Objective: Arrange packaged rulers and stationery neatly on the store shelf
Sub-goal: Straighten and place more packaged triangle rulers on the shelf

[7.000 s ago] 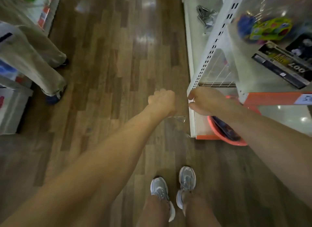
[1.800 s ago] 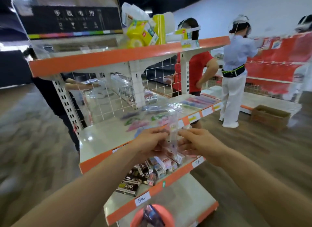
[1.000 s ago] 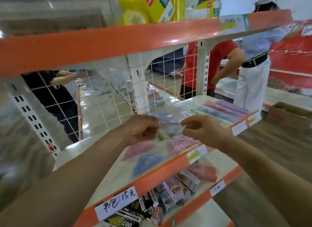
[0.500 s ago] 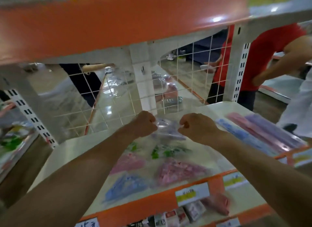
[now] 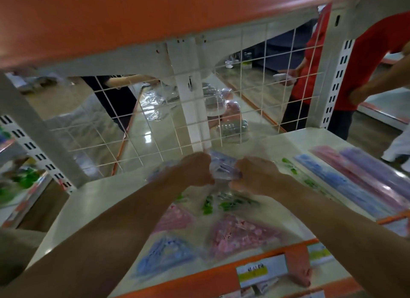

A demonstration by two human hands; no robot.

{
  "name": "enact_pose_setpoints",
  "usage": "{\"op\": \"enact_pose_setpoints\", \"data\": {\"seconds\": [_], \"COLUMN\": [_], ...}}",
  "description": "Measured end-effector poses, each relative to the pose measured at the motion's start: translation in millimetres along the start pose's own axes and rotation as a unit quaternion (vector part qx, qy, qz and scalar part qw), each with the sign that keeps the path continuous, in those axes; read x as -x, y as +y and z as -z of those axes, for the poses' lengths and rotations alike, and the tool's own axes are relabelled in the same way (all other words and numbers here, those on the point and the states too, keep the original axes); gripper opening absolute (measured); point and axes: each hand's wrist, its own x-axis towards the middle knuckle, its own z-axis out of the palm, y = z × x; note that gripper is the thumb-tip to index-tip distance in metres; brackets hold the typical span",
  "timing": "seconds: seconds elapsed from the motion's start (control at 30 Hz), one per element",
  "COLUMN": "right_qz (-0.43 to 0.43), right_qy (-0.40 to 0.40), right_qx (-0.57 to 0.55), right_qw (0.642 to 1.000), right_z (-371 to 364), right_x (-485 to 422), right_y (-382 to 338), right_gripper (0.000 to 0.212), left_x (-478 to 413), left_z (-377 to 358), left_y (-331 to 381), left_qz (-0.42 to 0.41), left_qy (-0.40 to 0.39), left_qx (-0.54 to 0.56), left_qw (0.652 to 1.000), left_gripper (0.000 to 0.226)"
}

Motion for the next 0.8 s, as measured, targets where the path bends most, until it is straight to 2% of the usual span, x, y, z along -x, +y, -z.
{"op": "enact_pose_setpoints", "data": {"seconds": [0.07,0.2,0.33,0.4,0.47,0.57,0.67,0.8], "right_qz": [-0.002,-0.007,0.016,0.047,0.082,0.145,0.208,0.216], "right_qy": [0.004,0.021,0.022,0.023,0.007,-0.057,-0.096,-0.115], "right_qx": [0.017,0.035,0.057,0.04,-0.001,-0.026,0.001,0.083], "right_qw": [1.0,0.999,0.998,0.998,0.997,0.987,0.973,0.966], "right_z": [-2.5,-5.2,7.3,18.1,25.0,27.9,21.8,4.2], "right_x": [-3.0,-8.2,6.6,20.1,33.9,56.6,81.1,96.5], "right_y": [-0.7,-1.1,-9.9,-22.2,-42.3,-77.8,-108.7,-125.4], "right_gripper": [0.024,0.027,0.039,0.045,0.043,0.038,0.021,0.033], "left_x": [0.3,4.9,22.3,40.6,66.2,106.3,137.7,164.5], "left_z": [-3.6,-7.3,6.8,19.2,29.5,33.2,25.0,13.8], "left_y": [-0.4,-0.9,-12.7,-23.2,-34.7,-45.6,-55.1,-52.8], "left_qz": [-0.002,-0.005,-0.007,-0.006,-0.003,0.005,0.039,0.095], "left_qy": [0.006,0.019,0.001,-0.003,-0.028,-0.083,-0.129,-0.185], "left_qx": [-0.009,-0.006,0.038,0.085,0.126,0.14,0.173,0.22], "left_qw": [1.0,1.0,0.999,0.996,0.992,0.987,0.976,0.953], "left_gripper": [0.048,0.038,0.05,0.049,0.041,0.031,0.03,0.032]}}
